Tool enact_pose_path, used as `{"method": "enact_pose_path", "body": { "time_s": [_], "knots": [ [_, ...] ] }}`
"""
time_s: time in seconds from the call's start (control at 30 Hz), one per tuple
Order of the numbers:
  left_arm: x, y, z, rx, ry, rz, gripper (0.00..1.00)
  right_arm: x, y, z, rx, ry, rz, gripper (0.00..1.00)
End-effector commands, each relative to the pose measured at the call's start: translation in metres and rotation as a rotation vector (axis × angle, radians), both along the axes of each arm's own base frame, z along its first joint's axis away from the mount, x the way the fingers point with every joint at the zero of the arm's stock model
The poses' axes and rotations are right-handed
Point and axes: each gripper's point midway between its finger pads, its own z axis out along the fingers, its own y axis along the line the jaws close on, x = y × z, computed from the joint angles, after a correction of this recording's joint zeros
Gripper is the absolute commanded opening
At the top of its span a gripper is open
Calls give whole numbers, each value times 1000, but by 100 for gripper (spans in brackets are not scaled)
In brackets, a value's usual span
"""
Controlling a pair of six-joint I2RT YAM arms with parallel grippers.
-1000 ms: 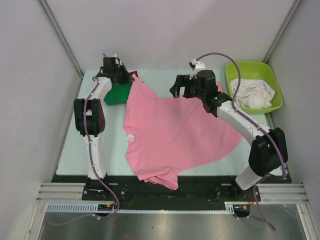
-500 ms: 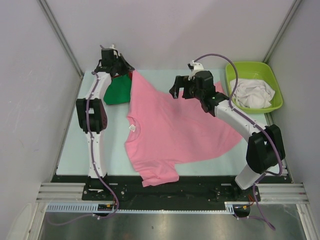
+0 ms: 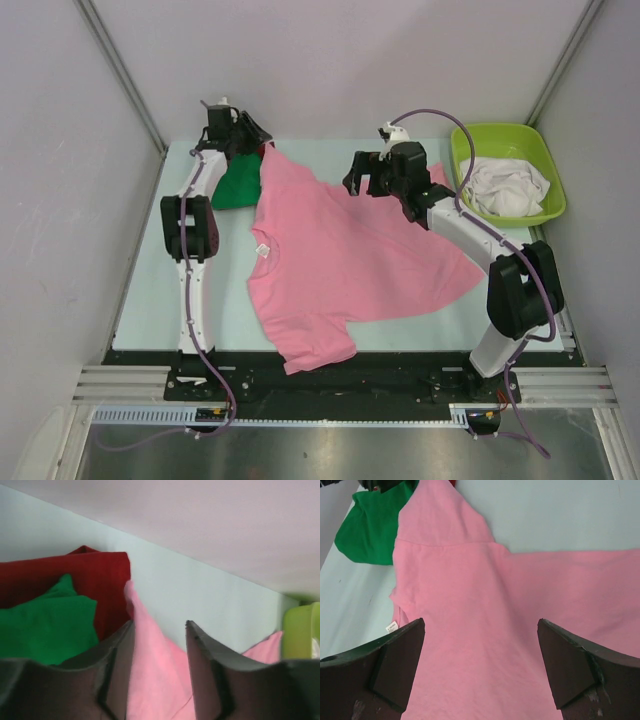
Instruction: Fold and stack the t-shirts
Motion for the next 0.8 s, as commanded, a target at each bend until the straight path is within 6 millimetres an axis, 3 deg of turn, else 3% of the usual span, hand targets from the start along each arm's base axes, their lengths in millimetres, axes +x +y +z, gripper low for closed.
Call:
{"method": "enact_pose_path", "body": {
  "time_s": [0.0, 0.03, 0.07, 0.1, 0.13, 0.17, 0.2, 0.23, 0.27, 0.3, 0.33, 0.37, 0.43, 0.47, 0.5, 0.57, 0.6, 0.77],
  "knots": [
    [-3, 4, 40, -11, -103, 8, 79, 17, -8, 6, 23, -44, -64, 99],
    [-8, 2, 44, -11, -110, 3, 86, 21, -12, 5, 20, -46, -90, 100],
    [-19, 0, 25, -1, -65, -6, 90, 23, -15, 6, 16, -53, -102, 100],
    [-27, -3, 20, 10, -49, -4, 92, 27, -22, 4, 12, -53, -123, 100],
    [-35, -4, 54, 12, -116, 2, 92, 32, -32, 4, 2, -56, -169, 100],
    [-57, -6, 17, 9, -32, 11, 93, 39, -46, 1, -17, -58, -239, 100],
    [-69, -9, 20, 7, -32, 26, 93, 48, -66, -2, -34, -47, -304, 100],
    [-78, -11, 49, -7, -105, 33, 93, 56, -79, -15, -41, -13, -356, 100],
    [-103, -15, 21, -22, -30, 47, 93, 61, -90, -25, -51, 27, -381, 100],
    [-114, -14, 17, -19, -21, 69, 94, 68, -110, -30, -59, 67, -422, 100],
    [-125, -15, 43, -29, -82, 80, 93, 73, -117, -57, -74, 136, -441, 100],
    [-147, -22, 17, -34, -17, 83, 93, 71, -126, -71, -98, 199, -451, 100],
    [-167, -26, 18, -38, -19, 95, 93, 78, -136, -84, -104, 254, -463, 100],
    [-188, -30, 16, -38, -7, 93, 94, 73, -138, -108, -127, 327, -460, 100],
    [-198, -31, 17, -33, -14, 99, 94, 73, -138, -118, -136, 356, -454, 100],
    [-218, -29, 20, -14, -30, 111, 93, 74, -138, -126, -154, 389, -444, 100],
    [-225, -28, 18, -10, -25, 112, 94, 74, -139, -140, -170, 419, -445, 100],
    [-252, -28, 23, 4, -28, 83, 94, 89, -138, -159, -129, 452, -430, 100]
  ]
}}
